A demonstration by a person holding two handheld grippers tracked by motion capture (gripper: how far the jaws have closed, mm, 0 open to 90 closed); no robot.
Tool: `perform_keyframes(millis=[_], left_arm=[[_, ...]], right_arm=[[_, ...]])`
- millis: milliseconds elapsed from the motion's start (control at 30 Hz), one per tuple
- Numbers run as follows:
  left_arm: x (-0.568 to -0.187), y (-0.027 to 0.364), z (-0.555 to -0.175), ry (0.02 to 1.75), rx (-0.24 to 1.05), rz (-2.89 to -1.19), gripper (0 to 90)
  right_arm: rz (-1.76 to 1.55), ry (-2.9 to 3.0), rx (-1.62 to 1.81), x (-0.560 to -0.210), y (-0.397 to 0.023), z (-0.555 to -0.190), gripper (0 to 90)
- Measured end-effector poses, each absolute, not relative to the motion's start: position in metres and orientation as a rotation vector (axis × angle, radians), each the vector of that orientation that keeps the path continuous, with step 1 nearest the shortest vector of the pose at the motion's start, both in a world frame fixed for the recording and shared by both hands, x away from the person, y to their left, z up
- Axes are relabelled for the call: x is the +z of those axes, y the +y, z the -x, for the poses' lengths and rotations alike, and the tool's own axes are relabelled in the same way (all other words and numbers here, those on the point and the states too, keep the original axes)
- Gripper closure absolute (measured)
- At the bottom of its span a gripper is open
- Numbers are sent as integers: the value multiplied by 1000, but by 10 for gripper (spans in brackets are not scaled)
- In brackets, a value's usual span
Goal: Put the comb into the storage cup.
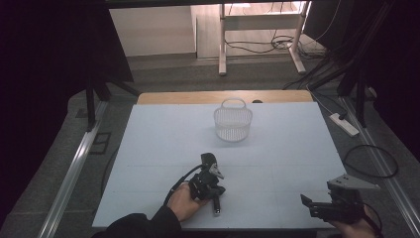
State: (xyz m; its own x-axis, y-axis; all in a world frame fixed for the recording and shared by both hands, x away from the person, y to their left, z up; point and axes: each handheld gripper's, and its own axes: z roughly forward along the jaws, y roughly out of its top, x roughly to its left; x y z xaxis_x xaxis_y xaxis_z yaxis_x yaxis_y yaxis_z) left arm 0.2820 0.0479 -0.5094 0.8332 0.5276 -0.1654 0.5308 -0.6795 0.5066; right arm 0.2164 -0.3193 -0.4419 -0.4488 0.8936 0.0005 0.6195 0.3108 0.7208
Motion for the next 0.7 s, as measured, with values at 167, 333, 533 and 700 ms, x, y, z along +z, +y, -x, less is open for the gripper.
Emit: perform_keyframes(millis=[167,333,533,700], left_arm=[[-509,50,-282,802,-14,-2462,891],[-508,56,-284,823,-17,-2467,892],[-507,63,-284,865,-36,-2468,892],[-507,73,-284,905,-40,-2465,892]], right_arm=[[-1347,2180,930,-442,-320,-216,43],[-1349,2178,936,-442,-320,-216,44],[-1349,2177,936,-442,-320,-216,43],[-1350,2176,937,-442,-320,-216,44]])
